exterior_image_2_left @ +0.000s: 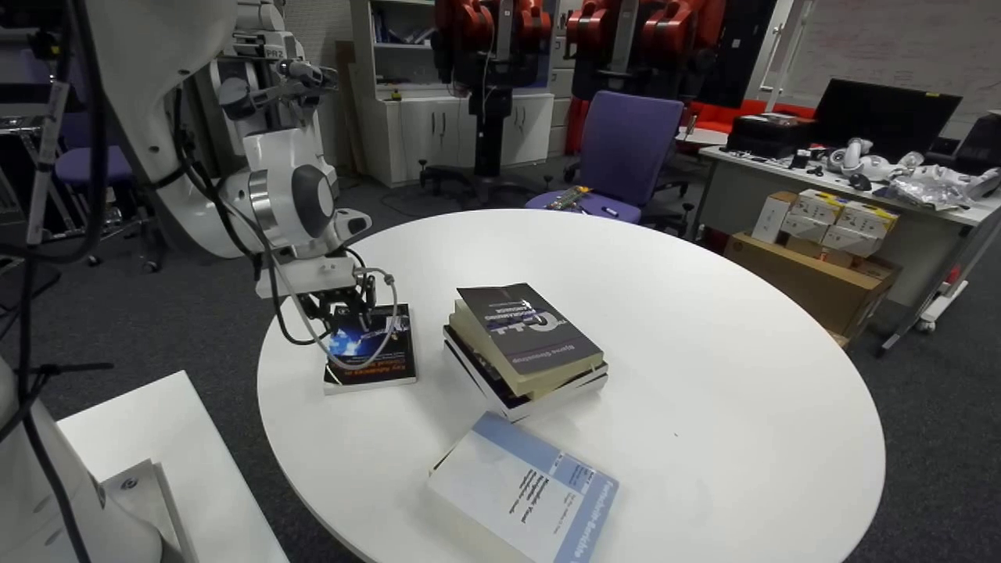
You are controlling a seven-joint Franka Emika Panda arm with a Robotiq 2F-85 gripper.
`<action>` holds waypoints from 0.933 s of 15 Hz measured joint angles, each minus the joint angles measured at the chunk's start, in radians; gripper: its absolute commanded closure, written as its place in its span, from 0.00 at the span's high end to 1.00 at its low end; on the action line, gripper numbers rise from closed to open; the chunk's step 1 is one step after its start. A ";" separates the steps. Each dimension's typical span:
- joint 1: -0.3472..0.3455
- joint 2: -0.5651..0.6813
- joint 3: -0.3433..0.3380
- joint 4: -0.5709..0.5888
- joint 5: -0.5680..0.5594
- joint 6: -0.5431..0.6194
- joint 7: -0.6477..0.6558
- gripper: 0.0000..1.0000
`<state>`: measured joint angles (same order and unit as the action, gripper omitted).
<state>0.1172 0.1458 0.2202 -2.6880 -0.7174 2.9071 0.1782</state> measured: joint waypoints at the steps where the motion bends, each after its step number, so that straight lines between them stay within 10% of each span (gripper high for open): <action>1: 0.003 0.020 0.003 0.000 0.000 0.000 0.000 0.98; 14: 0.003 0.122 0.032 0.017 -0.015 -0.075 0.000 1.00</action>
<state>0.1206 0.2683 0.2523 -2.6711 -0.7327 2.8320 0.1784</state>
